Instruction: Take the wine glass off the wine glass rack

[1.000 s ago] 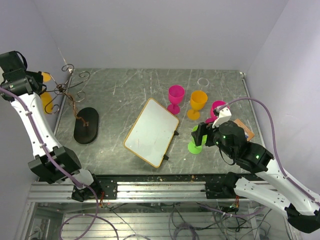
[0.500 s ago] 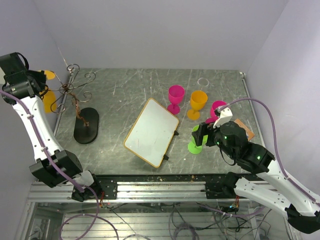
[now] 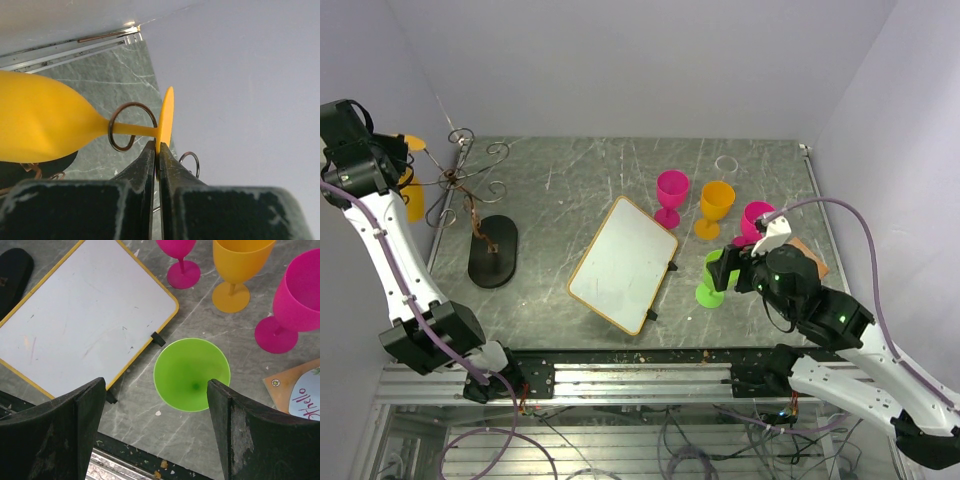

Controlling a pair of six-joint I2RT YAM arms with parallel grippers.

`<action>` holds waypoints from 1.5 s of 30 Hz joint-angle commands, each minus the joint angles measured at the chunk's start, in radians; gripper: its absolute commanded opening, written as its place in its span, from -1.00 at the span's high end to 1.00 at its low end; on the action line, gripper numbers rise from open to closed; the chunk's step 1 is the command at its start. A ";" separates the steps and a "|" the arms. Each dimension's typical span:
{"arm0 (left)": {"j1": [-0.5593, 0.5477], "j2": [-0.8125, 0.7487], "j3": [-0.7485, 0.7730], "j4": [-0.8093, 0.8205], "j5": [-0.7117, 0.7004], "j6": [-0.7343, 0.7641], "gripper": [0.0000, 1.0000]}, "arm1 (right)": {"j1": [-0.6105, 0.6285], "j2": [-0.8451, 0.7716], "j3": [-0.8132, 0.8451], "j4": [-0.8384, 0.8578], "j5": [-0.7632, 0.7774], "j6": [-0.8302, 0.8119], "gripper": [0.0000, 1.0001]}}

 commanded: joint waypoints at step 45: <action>-0.056 -0.010 0.019 0.047 0.071 -0.051 0.86 | -0.003 -0.050 0.011 0.001 0.023 0.003 -0.66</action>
